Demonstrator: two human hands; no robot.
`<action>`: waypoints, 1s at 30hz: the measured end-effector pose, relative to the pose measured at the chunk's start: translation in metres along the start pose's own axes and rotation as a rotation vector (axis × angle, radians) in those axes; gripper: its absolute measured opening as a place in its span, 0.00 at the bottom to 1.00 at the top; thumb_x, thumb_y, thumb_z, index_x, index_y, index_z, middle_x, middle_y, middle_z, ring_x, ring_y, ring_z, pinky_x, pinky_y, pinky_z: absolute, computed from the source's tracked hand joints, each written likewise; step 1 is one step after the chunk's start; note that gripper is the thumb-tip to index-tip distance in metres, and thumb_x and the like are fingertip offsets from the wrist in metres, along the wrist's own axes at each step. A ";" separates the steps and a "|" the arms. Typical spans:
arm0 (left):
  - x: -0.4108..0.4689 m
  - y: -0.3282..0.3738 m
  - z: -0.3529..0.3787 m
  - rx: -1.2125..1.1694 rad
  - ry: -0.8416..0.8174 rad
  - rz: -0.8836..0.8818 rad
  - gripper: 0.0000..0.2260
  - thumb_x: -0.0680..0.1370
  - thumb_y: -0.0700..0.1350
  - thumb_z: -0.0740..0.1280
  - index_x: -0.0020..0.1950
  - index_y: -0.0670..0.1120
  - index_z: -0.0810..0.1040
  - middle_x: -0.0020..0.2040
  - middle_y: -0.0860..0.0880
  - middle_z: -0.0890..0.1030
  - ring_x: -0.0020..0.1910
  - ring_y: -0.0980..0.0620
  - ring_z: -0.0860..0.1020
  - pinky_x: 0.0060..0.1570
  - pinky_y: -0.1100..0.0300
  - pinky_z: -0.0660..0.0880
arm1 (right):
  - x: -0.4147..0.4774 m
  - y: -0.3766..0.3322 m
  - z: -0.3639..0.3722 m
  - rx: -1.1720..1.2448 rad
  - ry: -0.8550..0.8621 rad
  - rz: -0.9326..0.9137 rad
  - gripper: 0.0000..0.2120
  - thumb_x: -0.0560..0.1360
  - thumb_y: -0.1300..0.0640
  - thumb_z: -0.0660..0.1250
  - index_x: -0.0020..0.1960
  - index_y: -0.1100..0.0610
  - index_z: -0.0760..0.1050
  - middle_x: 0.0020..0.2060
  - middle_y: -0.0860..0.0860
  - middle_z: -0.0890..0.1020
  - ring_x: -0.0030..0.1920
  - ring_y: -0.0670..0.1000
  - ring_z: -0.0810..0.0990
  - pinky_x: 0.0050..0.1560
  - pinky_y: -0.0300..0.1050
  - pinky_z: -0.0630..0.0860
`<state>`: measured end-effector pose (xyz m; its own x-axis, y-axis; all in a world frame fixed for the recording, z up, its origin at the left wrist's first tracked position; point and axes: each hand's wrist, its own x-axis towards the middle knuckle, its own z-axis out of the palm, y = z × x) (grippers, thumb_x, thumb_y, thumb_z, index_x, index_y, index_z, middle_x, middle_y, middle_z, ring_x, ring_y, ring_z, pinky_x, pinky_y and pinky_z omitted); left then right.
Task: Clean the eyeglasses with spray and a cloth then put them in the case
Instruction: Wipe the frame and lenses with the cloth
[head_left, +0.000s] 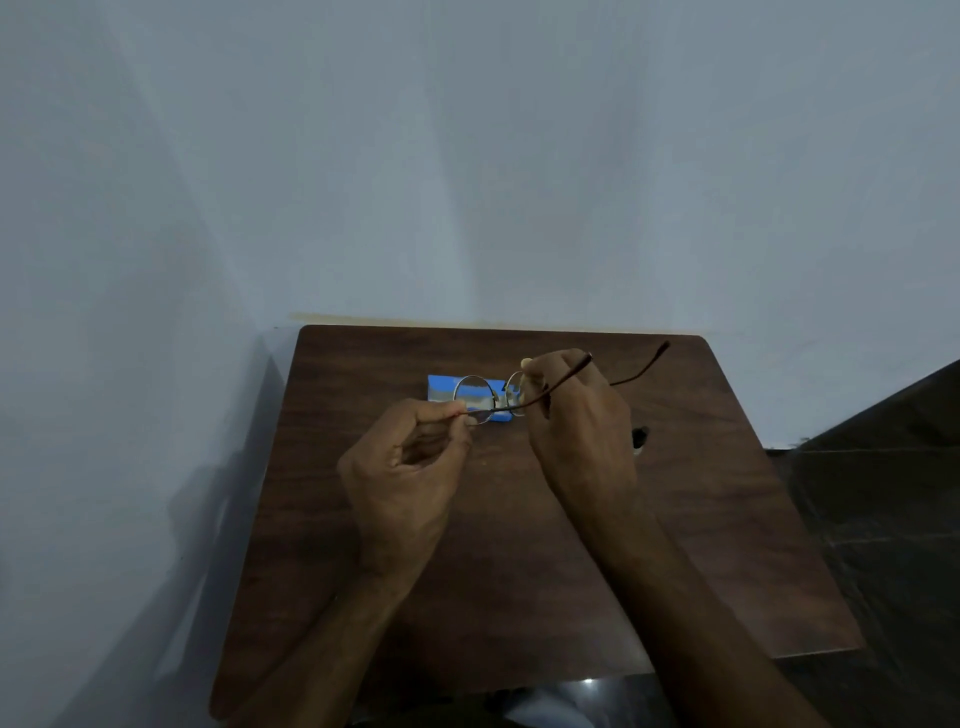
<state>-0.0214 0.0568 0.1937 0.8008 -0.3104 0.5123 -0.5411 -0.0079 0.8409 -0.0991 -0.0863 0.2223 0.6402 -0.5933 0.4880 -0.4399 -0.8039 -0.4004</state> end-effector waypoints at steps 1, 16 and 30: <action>0.001 0.000 0.001 -0.004 0.011 -0.004 0.08 0.75 0.34 0.78 0.53 0.39 0.86 0.46 0.51 0.87 0.46 0.59 0.86 0.49 0.66 0.82 | -0.004 -0.004 0.000 0.016 -0.005 0.001 0.04 0.78 0.65 0.73 0.51 0.57 0.82 0.50 0.51 0.82 0.42 0.51 0.81 0.38 0.46 0.76; 0.012 -0.004 0.017 -0.123 0.105 -0.223 0.07 0.74 0.38 0.79 0.52 0.41 0.87 0.46 0.52 0.89 0.45 0.58 0.88 0.46 0.61 0.84 | -0.017 -0.012 0.000 0.338 -0.011 0.085 0.06 0.76 0.62 0.76 0.48 0.53 0.81 0.46 0.45 0.84 0.44 0.45 0.84 0.43 0.50 0.83; 0.029 0.004 0.018 -0.094 0.037 -0.076 0.09 0.74 0.36 0.79 0.53 0.40 0.87 0.46 0.51 0.88 0.45 0.58 0.88 0.47 0.60 0.84 | -0.006 -0.023 -0.002 0.550 0.093 -0.045 0.05 0.77 0.67 0.76 0.50 0.60 0.84 0.46 0.49 0.85 0.47 0.47 0.84 0.47 0.46 0.82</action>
<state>-0.0053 0.0310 0.2089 0.8486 -0.2769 0.4507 -0.4530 0.0595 0.8895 -0.0939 -0.0643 0.2297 0.5812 -0.5802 0.5706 -0.0041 -0.7033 -0.7109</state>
